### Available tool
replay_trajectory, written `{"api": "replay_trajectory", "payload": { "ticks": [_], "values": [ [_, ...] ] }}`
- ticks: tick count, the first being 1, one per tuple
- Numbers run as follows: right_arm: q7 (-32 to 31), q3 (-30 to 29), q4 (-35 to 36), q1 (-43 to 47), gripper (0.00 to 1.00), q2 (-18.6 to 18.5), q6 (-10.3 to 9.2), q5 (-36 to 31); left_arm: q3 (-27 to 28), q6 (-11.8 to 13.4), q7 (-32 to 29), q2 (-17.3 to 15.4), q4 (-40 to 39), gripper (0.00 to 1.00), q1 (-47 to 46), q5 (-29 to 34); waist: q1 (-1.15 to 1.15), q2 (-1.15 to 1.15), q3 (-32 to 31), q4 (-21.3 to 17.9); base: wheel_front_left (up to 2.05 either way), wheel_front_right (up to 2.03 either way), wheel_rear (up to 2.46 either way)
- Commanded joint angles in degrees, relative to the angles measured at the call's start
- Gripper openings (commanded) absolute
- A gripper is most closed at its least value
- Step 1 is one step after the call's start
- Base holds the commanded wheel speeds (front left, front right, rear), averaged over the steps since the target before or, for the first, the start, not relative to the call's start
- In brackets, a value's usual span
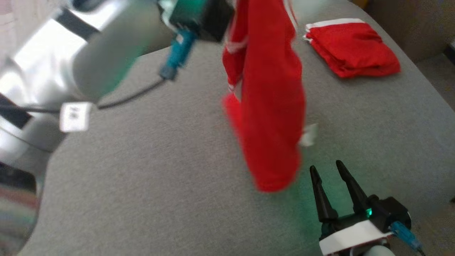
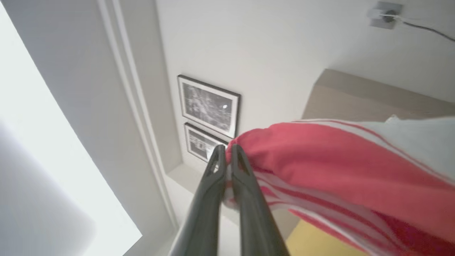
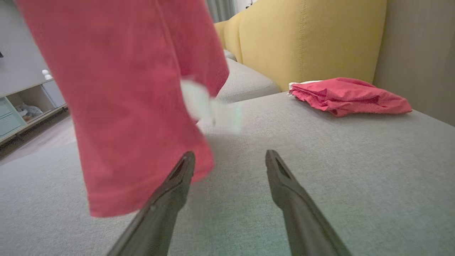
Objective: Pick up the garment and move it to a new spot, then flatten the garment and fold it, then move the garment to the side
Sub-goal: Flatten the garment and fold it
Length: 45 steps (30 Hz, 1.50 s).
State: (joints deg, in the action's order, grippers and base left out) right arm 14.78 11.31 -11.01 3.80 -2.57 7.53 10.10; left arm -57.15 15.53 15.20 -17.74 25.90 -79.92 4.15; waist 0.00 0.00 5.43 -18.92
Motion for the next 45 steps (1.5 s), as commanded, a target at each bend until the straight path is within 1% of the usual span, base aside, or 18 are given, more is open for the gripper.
{"api": "replay_trajectory", "payload": {
  "ticks": [1,3,6,7,11,14,18,24,26,27,28,29,32,33,36,40,43,45],
  "values": [
    [0.2,1.2,1.7,-0.7,1.0,-0.3,-0.04,0.2,3.4,1.1,-0.2,-3.5,-0.2,0.0,-2.1,-1.3,0.0,0.0,-0.3,1.7,0.0,0.0,0.0],
    [0.2,0.8,1.7,-0.7,1.0,-0.3,-0.04,0.0,4.5,1.7,-0.2,-5.1,0.9,0.0,-0.4,-3.0,0.0,0.0,-0.2,3.4,0.0,0.0,0.0],
    [0.2,0.4,1.4,-0.7,1.0,-0.3,-0.04,-0.6,5.2,2.2,-0.2,-8.4,3.0,0.0,6.0,-5.8,0.0,0.0,0.1,5.7,0.0,0.0,0.0],
    [0.2,0.4,1.4,-0.7,1.0,-0.3,-0.04,-0.6,5.2,2.2,-0.2,-8.4,3.0,0.0,6.0,-5.8,0.0,0.0,0.1,5.7,0.0,0.0,0.0],
    [0.2,-1.2,1.1,-0.9,1.0,-0.3,-0.04,-1.1,6.3,3.7,-0.2,-12.9,2.9,0.0,20.9,-11.5,0.0,0.0,0.9,8.1,0.0,0.0,0.0],
    [0.2,-2.4,0.8,-0.9,1.0,-0.3,-0.04,-1.7,7.8,5.0,-0.2,-15.1,2.2,0.0,33.2,-16.2,0.0,0.0,1.6,9.6,0.0,0.0,0.0],
    [0.2,-2.9,0.4,-0.9,1.0,-0.3,-0.04,-2.1,10.7,6.6,-0.2,-15.4,0.9,0.0,46.2,-21.0,0.0,0.0,2.0,11.4,0.0,0.0,0.0],
    [0.2,-3.3,0.0,-0.9,1.0,-0.3,-0.04,-2.4,15.4,9.1,-0.2,-14.9,-3.6,0.0,59.3,-23.4,0.0,0.0,1.7,13.7,0.0,0.0,0.0],
    [0.2,-3.4,0.0,-0.8,1.0,-0.3,-0.04,-2.4,16.6,9.2,-0.2,-14.5,-6.1,0.0,63.0,-23.7,0.0,0.0,1.6,14.5,0.0,0.0,0.0],
    [0.2,-3.5,0.0,-0.8,1.0,-0.3,-0.04,-2.4,16.7,8.2,-0.2,-14.4,-7.7,0.0,64.6,-23.8,0.0,0.0,1.6,14.8,0.0,0.0,0.0],
    [0.2,-3.5,0.0,-0.7,1.0,-0.3,-0.04,-2.4,16.4,6.3,-0.2,-14.1,-9.2,0.9,66.2,-24.2,0.0,0.0,1.7,15.1,0.0,0.0,0.0],
    [0.2,-3.6,0.0,-0.7,1.0,-0.3,-0.04,-2.4,15.5,3.4,-0.2,-13.7,-10.8,1.0,67.5,-24.7,0.0,0.0,1.8,15.5,0.0,0.0,0.0],
    [0.2,-3.6,-0.1,-0.8,1.0,-0.3,-0.04,-2.4,11.8,-5.1,-0.2,-13.5,-12.1,1.0,70.5,-26.5,0.0,0.0,2.2,16.2,0.0,0.0,0.0],
    [0.2,-3.6,-0.1,-1.0,1.0,-0.3,-0.04,-2.4,11.5,-6.3,-0.4,-13.5,-12.2,1.0,70.8,-27.4,0.0,0.0,2.4,16.4,0.0,0.0,0.0],
    [0.2,-3.8,0.0,-1.4,1.0,-0.3,-0.04,-2.6,12.4,-7.7,-1.2,-14.0,-14.9,1.0,69.9,-29.2,0.0,0.0,3.1,16.8,0.0,0.0,0.0],
    [0.2,-3.8,-0.2,-1.9,1.0,-0.3,-0.04,-3.0,15.1,-9.8,-3.9,-15.8,-24.3,1.0,66.2,-32.4,0.0,0.0,4.3,17.2,0.0,0.0,0.0],
    [0.2,-3.6,-0.3,-2.7,1.0,-0.3,-0.04,-3.2,18.3,-10.9,-7.5,-17.8,-30.2,1.0,61.5,-35.1,0.0,0.0,5.4,17.0,0.0,0.0,0.0],
    [0.2,-3.3,-0.3,-3.3,1.0,-0.3,-0.04,-3.2,19.6,-11.7,-11.1,-19.8,-30.4,1.0,57.5,-35.2,0.0,0.0,6.3,16.6,0.0,0.0,0.0]
  ]
}}
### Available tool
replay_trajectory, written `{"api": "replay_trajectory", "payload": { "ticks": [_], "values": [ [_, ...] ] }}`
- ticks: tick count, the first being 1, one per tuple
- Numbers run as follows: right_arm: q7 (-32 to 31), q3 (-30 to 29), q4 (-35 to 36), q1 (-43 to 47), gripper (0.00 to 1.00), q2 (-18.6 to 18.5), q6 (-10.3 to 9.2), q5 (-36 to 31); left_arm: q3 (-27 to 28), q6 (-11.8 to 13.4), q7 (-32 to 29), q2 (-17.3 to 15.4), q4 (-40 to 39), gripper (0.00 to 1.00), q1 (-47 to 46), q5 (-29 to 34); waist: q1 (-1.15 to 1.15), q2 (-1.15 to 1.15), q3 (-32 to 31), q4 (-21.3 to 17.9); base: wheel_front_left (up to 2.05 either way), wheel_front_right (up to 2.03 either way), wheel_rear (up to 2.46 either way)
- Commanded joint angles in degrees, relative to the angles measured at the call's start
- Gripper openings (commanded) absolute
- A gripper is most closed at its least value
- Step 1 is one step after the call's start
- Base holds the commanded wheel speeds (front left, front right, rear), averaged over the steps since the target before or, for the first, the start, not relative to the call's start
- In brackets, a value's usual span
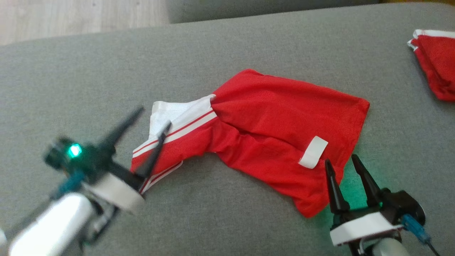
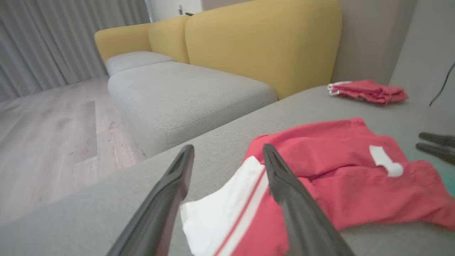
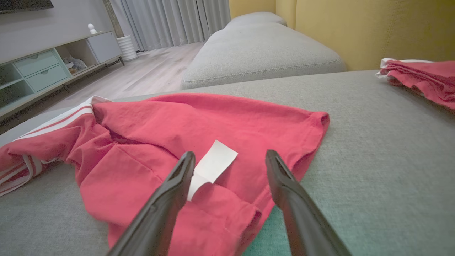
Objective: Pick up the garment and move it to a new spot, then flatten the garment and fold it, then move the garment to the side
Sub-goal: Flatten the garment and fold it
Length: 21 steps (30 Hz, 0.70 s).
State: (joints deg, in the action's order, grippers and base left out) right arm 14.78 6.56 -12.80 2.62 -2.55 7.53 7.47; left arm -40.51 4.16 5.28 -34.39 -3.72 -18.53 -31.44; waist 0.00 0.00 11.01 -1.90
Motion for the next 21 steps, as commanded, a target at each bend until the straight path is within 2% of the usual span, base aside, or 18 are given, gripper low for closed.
{"api": "replay_trajectory", "payload": {
  "ticks": [1,4,6,7,12,16,21],
  "values": [
    [0.2,1.8,1.4,-2.6,1.0,-0.3,-0.04,-0.6,3.1,-0.8,-3.1,-4.2,0.2,1.0,-6.2,1.0,0.0,0.0,1.2,-0.7,0.0,0.0,0.0],
    [0.2,2.5,1.3,-4.1,1.0,-0.3,-0.04,-0.6,3.0,-3.4,-8.8,-4.4,6.2,1.0,-12.1,-0.1,0.0,0.0,2.8,-2.1,0.0,0.0,0.0],
    [0.2,2.7,1.3,-5.0,1.0,-0.3,-0.04,-0.5,2.4,-6.2,-11.6,-3.5,11.2,1.0,-15.9,-1.4,0.0,0.0,3.7,-3.1,0.0,0.0,0.0],
    [0.2,2.7,1.3,-5.0,1.0,-0.3,-0.04,-0.5,2.4,-6.2,-11.6,-3.5,11.2,1.0,-15.9,-1.4,0.0,0.0,3.7,-3.1,0.0,0.0,0.0],
    [0.2,3.6,1.4,-6.8,1.0,-0.3,-0.04,0.5,1.8,-9.8,-16.5,-1.6,25.4,1.0,-21.8,-5.4,0.0,0.0,5.9,-6.6,0.0,0.0,0.0],
    [0.2,3.2,1.7,-7.2,1.0,-0.3,-0.04,1.6,0.3,-11.0,-18.9,-1.8,32.7,1.0,-24.2,-7.0,0.0,0.0,7.0,-8.9,0.0,0.0,0.0],
    [0.2,2.9,1.7,-7.0,1.0,-0.3,-0.04,2.5,-2.3,-11.5,-20.7,-2.3,37.4,1.0,-25.4,-8.7,0.0,0.0,7.8,-10.8,0.0,0.0,0.0]
  ]
}}
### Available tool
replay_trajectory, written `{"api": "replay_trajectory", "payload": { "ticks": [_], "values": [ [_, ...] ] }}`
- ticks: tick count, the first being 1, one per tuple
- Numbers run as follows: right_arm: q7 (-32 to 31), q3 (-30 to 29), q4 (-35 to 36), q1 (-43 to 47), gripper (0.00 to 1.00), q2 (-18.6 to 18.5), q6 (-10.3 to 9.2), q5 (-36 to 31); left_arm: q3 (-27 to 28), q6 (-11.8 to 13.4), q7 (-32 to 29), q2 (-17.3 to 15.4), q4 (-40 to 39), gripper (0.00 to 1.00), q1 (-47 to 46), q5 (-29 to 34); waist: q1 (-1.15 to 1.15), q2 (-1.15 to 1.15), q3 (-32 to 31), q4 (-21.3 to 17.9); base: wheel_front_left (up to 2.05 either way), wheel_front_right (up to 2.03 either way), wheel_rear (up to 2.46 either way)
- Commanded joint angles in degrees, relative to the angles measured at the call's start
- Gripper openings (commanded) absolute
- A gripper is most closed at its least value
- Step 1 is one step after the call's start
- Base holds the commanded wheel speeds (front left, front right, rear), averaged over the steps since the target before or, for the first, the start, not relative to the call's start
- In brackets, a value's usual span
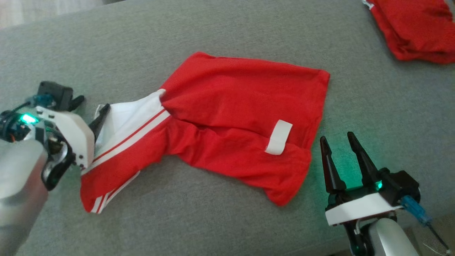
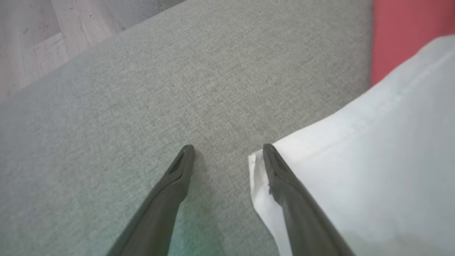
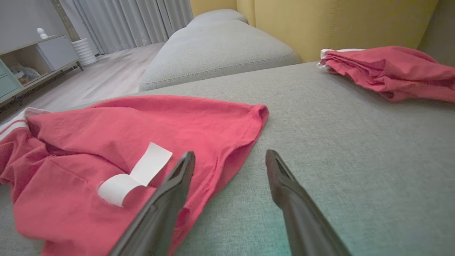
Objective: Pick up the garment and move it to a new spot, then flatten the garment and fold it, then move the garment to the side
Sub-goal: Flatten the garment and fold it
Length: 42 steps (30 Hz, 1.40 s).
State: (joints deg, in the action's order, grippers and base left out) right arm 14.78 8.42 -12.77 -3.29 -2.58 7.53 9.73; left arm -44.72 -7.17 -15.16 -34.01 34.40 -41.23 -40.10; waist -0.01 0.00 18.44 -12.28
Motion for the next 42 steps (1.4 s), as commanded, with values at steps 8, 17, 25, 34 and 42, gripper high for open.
{"api": "replay_trajectory", "payload": {
  "ticks": [8,17,25,34,42],
  "values": [
    [0.2,1.2,1.8,-0.8,1.0,-0.3,-0.04,1.1,-3.4,-0.3,-4.1,-4.9,-1.7,0.56,-1.3,-7.3,0.01,0.0,-0.3,-1.9,0.0,0.0,0.0],
    [0.2,0.2,1.9,0.2,1.0,-0.3,-0.04,0.2,-5.5,-0.3,-5.7,-6.1,-4.4,0.0,1.3,-13.1,0.01,0.0,-2.1,-1.4,0.0,0.0,0.0],
    [0.2,0.3,2.2,1.0,1.0,-0.3,-0.04,-0.8,-7.3,-0.3,5.8,-8.2,-7.7,0.0,-2.0,-6.9,0.01,0.0,-3.4,0.0,0.0,0.0,0.0],
    [0.2,1.6,0.2,3.0,1.0,-0.3,-0.04,0.5,-7.3,0.6,18.1,-8.7,-10.3,0.0,-6.8,1.1,0.01,0.0,-4.4,2.0,0.0,0.0,0.0],
    [0.2,5.5,-4.4,1.5,1.0,-1.7,-0.04,2.3,-7.7,2.3,22.4,-9.5,-13.7,0.0,-8.5,5.3,0.01,0.0,-5.1,2.8,0.0,0.0,0.0]
  ]
}}
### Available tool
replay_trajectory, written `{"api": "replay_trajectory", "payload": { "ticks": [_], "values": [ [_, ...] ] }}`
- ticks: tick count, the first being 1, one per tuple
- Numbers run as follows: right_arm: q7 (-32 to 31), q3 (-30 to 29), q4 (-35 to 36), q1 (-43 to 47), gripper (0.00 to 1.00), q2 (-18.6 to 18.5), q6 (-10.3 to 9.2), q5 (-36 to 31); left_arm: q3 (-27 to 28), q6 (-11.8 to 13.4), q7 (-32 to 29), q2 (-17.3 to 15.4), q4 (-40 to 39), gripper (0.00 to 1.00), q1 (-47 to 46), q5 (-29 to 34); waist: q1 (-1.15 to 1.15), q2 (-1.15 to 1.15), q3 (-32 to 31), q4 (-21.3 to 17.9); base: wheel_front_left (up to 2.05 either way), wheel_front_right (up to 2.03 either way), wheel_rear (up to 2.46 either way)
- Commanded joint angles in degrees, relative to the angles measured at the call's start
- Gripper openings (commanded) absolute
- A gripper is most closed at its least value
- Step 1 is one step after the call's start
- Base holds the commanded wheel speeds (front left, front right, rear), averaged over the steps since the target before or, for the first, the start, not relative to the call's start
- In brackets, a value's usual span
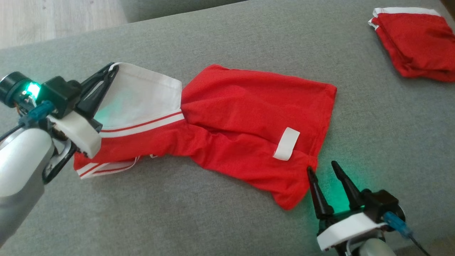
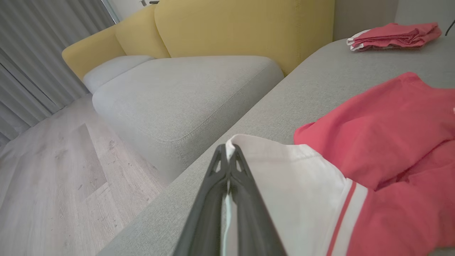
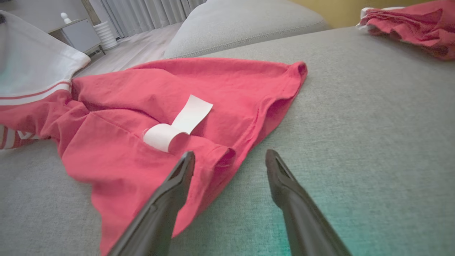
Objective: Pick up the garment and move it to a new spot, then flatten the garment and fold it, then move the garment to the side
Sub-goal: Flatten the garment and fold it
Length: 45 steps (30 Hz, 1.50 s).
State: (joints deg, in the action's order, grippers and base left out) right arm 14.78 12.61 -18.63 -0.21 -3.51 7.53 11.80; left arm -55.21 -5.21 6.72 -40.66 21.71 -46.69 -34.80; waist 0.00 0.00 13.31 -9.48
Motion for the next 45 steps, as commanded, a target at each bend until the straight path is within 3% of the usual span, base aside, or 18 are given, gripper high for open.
{"api": "replay_trajectory", "payload": {
  "ticks": [1,5,7,8,9,11,12,13,20,30,34,38,45],
  "values": [
    [0.2,1.8,0.8,-2.1,1.0,-0.7,-0.04,0.3,2.7,0.5,0.4,-3.0,-1.4,0.0,-3.2,0.2,0.0,0.0,0.1,0.2,0.0,0.0,0.0],
    [0.2,4.0,-2.2,-4.1,1.0,-1.1,-0.04,0.1,2.5,0.7,-0.2,-3.6,-2.8,0.0,-3.6,0.5,0.0,0.0,0.3,0.7,0.0,0.0,0.0],
    [0.2,4.3,-2.9,-4.8,0.85,-1.1,-0.04,0.1,2.4,0.9,-0.4,-4.0,-3.3,0.0,-3.8,0.8,0.0,0.0,0.4,0.9,0.0,0.0,0.0],
    [0.2,4.3,-3.0,-5.0,0.71,-1.1,-0.04,0.1,2.4,1.0,-0.4,-4.2,-3.5,0.0,-3.8,1.0,0.0,0.0,0.4,1.0,0.0,0.0,0.0],
    [0.2,4.3,-3.2,-5.2,0.63,-1.1,-0.04,0.1,2.4,1.1,-0.4,-4.3,-3.8,0.0,-3.8,1.0,0.0,0.0,0.5,1.0,0.0,0.0,0.0],
    [0.2,4.1,-3.2,-5.3,0.38,-1.0,-0.04,-0.1,2.4,1.5,-0.4,-4.6,-4.4,0.0,-3.7,1.2,0.0,0.0,0.4,1.1,0.0,0.0,0.0],
    [0.2,4.0,-3.2,-5.3,0.11,-1.0,-0.04,-0.2,2.4,1.7,-0.3,-4.8,-4.7,0.0,-3.6,1.1,0.0,0.0,0.3,1.1,0.0,0.0,0.0],
    [0.2,4.0,-3.2,-5.3,0.0,-1.0,-0.04,-0.3,2.4,1.8,-0.3,-5.0,-5.0,0.0,-3.5,1.1,0.0,0.0,0.3,1.2,0.0,0.0,0.0],
    [0.2,2.4,-2.1,-5.6,0.0,-1.8,-0.04,-2.2,3.1,3.5,1.6,-6.3,-7.9,0.0,-3.3,1.9,0.0,0.0,-0.6,1.1,0.0,0.0,0.0],
    [0.2,-6.3,12.7,-5.0,0.0,-3.1,-0.04,-5.7,7.0,8.9,6.6,-9.0,-16.5,0.0,-3.1,3.7,0.0,0.0,-4.5,0.9,0.0,0.0,0.0],
    [0.2,-8.7,17.8,-6.5,0.0,-4.9,-0.04,-6.1,9.0,9.7,7.6,-9.6,-21.0,0.0,-4.2,4.8,0.0,0.0,-5.2,1.2,0.0,0.0,0.0],
    [0.2,-10.7,23.8,-10.6,0.0,-9.9,-0.04,-7.1,12.8,10.2,8.1,-10.0,-25.9,0.0,-6.1,4.8,0.0,0.0,-6.2,1.5,0.0,0.0,0.0],
    [-3.6,-12.2,33.5,-23.4,0.0,-23.1,-0.04,-5.5,20.4,8.4,8.3,-10.5,-31.0,0.0,-11.2,3.3,0.0,0.0,-7.3,2.3,0.0,0.0,0.0]
  ]
}}
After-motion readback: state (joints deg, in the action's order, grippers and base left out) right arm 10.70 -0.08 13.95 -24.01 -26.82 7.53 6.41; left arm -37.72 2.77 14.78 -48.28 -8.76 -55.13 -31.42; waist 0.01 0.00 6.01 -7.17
